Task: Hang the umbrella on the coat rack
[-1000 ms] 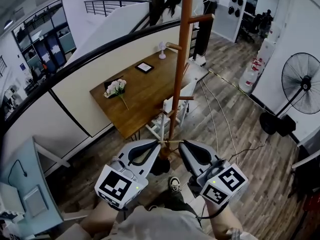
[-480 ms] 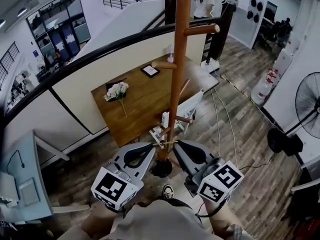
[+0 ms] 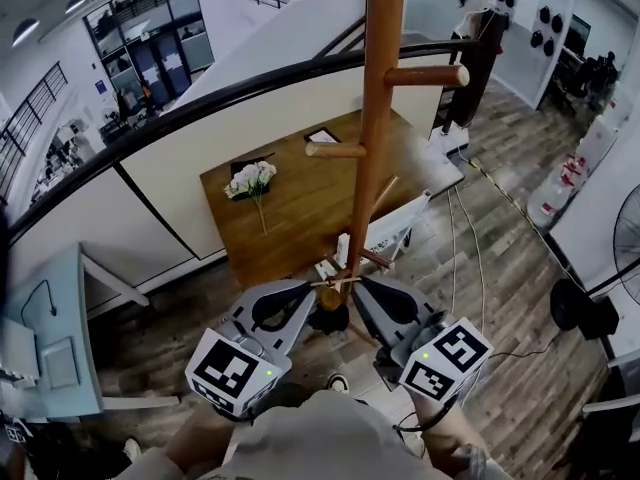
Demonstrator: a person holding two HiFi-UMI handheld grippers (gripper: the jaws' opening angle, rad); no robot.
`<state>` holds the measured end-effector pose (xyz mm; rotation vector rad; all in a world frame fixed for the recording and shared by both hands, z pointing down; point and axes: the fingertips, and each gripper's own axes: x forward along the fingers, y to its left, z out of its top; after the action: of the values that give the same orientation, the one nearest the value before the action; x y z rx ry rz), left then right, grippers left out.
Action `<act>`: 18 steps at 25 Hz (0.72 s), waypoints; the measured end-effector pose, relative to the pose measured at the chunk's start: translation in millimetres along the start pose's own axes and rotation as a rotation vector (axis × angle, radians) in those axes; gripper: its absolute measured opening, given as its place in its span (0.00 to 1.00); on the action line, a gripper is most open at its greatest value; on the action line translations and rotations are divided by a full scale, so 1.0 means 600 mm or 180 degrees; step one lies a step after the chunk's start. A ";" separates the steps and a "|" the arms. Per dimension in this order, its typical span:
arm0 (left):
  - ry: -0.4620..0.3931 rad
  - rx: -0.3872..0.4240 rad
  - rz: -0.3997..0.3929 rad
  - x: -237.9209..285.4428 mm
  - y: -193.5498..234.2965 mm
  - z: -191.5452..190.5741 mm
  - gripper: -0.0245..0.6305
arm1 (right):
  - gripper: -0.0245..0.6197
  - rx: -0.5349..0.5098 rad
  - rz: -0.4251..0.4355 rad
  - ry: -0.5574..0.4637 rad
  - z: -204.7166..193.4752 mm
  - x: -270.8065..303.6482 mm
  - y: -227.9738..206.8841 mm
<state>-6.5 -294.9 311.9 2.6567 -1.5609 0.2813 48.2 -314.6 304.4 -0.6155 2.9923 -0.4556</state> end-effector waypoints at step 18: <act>0.0212 -0.0044 -0.0415 0.041 0.045 -0.044 0.04 | 0.05 0.0164 -0.0421 0.0107 -0.036 0.038 -0.043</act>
<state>-21.8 -325.8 340.5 2.6934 -1.3592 0.3472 34.6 -340.0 333.1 -0.8126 2.9719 -0.5546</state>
